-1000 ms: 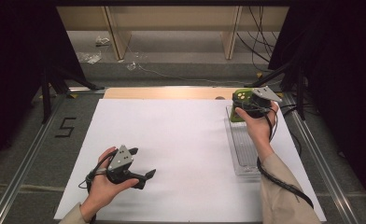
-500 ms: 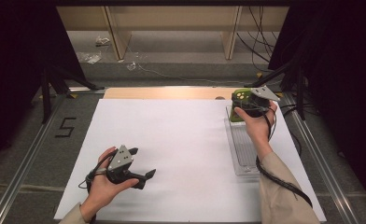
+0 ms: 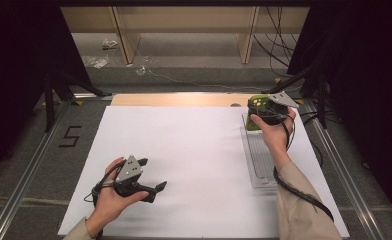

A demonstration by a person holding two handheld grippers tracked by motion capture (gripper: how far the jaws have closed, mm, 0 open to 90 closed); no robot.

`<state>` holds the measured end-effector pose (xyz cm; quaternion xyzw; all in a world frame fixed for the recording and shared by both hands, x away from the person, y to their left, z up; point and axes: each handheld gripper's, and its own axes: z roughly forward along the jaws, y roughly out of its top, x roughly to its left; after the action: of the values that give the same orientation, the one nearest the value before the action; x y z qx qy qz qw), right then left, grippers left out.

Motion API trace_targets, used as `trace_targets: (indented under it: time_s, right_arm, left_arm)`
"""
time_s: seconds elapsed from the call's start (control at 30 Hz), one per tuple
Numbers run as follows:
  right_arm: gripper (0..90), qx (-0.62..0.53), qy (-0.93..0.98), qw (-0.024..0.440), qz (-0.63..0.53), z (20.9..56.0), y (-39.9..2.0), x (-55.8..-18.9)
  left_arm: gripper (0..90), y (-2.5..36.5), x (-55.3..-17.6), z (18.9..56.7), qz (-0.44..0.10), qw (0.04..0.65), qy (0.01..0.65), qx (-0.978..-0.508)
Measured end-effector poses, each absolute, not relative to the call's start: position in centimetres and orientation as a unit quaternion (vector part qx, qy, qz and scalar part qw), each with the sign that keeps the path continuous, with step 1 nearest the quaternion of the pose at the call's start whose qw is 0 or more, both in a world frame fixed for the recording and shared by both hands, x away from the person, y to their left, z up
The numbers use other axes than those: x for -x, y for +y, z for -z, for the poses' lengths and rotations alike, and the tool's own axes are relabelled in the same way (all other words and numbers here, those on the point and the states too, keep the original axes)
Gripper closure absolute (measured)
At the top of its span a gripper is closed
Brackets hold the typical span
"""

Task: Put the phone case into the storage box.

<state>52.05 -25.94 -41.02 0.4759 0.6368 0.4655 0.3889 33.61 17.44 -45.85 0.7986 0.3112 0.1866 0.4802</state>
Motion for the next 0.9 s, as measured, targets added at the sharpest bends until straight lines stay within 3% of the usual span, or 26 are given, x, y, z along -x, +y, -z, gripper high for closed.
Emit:
trace_targets:
  time_s: [0.9]
  right_arm:
    - [16.8,-0.477,0.643,0.387,-0.457,41.82,-25.62,-52.76]
  left_arm:
    - [0.5,17.45,-33.60,45.84,-0.187,0.480,0.311,-0.799]
